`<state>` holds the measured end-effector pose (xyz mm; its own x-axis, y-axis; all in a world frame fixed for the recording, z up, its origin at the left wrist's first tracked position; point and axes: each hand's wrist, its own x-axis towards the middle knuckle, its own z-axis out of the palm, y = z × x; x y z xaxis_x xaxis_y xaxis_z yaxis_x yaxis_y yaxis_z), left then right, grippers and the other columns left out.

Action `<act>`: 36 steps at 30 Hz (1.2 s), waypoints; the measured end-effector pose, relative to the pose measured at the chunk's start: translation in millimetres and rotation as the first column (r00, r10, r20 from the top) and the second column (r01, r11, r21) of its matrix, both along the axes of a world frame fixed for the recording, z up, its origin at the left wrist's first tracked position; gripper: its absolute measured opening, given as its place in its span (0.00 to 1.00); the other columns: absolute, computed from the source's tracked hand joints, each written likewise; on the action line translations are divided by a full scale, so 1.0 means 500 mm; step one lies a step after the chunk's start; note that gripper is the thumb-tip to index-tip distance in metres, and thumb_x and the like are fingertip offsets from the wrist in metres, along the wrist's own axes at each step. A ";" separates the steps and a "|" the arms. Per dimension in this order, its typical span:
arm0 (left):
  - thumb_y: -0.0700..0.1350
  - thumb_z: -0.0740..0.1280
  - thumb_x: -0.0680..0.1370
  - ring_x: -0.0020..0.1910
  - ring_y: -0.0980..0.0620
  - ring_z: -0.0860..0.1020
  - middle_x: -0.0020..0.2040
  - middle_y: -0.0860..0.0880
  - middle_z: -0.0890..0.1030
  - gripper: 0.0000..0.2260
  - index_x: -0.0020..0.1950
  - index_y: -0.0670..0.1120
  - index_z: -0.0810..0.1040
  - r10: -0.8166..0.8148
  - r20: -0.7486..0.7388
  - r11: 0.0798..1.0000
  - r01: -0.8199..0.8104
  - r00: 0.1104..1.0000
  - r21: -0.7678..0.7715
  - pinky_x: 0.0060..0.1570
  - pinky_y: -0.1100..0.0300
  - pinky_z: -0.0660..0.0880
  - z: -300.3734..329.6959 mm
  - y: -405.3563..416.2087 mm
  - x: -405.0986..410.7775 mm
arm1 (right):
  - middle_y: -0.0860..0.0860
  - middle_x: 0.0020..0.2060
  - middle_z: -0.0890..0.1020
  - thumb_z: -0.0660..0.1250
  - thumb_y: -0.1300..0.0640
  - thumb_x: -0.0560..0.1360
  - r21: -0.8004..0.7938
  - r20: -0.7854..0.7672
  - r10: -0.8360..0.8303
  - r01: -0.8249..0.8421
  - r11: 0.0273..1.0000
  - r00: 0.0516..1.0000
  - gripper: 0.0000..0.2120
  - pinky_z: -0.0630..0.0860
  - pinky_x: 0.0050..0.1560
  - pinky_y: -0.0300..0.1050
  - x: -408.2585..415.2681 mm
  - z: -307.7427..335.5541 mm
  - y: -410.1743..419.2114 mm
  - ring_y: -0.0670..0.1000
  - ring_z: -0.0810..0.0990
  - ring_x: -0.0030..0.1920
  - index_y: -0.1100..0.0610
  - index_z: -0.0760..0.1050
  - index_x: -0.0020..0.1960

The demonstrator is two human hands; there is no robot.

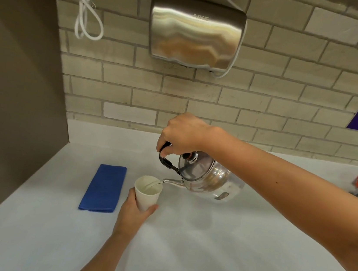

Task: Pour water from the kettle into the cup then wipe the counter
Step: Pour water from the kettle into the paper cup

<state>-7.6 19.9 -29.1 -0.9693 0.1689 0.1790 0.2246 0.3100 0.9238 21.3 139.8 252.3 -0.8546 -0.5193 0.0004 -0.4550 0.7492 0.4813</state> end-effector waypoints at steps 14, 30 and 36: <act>0.50 0.77 0.65 0.53 0.48 0.75 0.55 0.49 0.75 0.32 0.63 0.48 0.65 -0.010 -0.004 1.000 0.010 1.000 0.019 0.49 0.56 0.77 -0.001 0.000 -0.001 | 0.47 0.41 0.84 0.64 0.46 0.74 0.016 -0.007 0.013 -0.013 1.000 1.000 0.11 0.56 0.27 0.38 -0.009 0.004 -0.009 0.47 0.68 0.35 0.46 0.79 0.54; 0.51 0.77 0.65 0.51 0.49 0.76 0.53 0.50 0.76 0.31 0.61 0.49 0.65 -0.023 -0.008 0.999 0.023 1.000 0.042 0.49 0.55 0.77 -0.004 -0.001 -0.003 | 0.47 0.40 0.84 0.64 0.45 0.74 0.038 0.003 0.018 -0.018 0.999 1.000 0.11 0.55 0.27 0.38 -0.017 0.004 -0.016 0.48 0.70 0.36 0.46 0.79 0.54; 0.51 0.77 0.65 0.53 0.49 0.76 0.55 0.49 0.76 0.31 0.62 0.49 0.65 -0.027 -0.004 0.998 0.027 1.000 0.050 0.50 0.56 0.77 -0.004 -0.001 -0.002 | 0.48 0.41 0.84 0.64 0.44 0.74 0.043 -0.005 0.011 -0.010 0.999 1.000 0.12 0.56 0.27 0.39 -0.020 -0.005 -0.010 0.48 0.70 0.37 0.46 0.79 0.54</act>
